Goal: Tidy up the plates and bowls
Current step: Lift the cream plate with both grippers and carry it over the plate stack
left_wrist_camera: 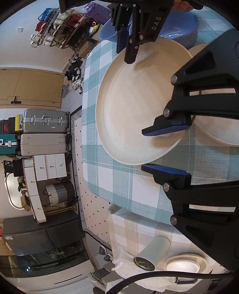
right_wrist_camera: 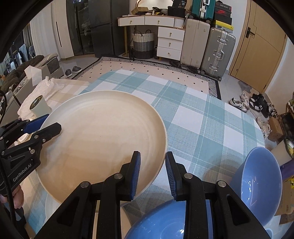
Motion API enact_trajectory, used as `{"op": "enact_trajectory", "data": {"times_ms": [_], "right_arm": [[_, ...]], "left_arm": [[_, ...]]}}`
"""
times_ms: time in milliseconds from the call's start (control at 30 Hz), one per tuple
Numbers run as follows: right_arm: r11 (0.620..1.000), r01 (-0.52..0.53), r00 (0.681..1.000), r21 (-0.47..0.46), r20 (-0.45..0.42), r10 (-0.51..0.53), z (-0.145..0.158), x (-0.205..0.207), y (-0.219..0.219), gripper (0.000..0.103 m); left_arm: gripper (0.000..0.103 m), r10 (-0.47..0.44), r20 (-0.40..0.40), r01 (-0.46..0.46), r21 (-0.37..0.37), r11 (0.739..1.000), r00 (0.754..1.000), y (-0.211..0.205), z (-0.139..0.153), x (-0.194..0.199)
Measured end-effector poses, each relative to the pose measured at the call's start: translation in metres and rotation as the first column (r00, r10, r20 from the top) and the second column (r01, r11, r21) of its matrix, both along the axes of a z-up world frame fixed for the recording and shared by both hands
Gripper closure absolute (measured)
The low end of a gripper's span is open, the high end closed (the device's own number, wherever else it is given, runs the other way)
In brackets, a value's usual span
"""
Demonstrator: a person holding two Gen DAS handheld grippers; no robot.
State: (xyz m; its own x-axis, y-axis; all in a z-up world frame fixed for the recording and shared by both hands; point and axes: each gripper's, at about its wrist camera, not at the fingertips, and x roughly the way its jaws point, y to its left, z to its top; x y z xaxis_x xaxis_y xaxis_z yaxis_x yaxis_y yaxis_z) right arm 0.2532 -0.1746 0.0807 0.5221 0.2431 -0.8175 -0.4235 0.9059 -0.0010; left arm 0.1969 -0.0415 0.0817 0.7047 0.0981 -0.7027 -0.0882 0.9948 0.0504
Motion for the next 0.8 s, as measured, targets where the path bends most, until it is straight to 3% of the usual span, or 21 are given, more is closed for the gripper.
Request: {"op": "enact_trajectory", "data": {"times_ms": [800], "right_arm": [[0.999, -0.023, 0.995, 0.031, 0.1, 0.02, 0.034, -0.073, -0.003, 0.075]], "left_arm": [[0.075, 0.007, 0.073, -0.006, -0.01, 1.0, 0.997, -0.007, 0.027, -0.089]]}}
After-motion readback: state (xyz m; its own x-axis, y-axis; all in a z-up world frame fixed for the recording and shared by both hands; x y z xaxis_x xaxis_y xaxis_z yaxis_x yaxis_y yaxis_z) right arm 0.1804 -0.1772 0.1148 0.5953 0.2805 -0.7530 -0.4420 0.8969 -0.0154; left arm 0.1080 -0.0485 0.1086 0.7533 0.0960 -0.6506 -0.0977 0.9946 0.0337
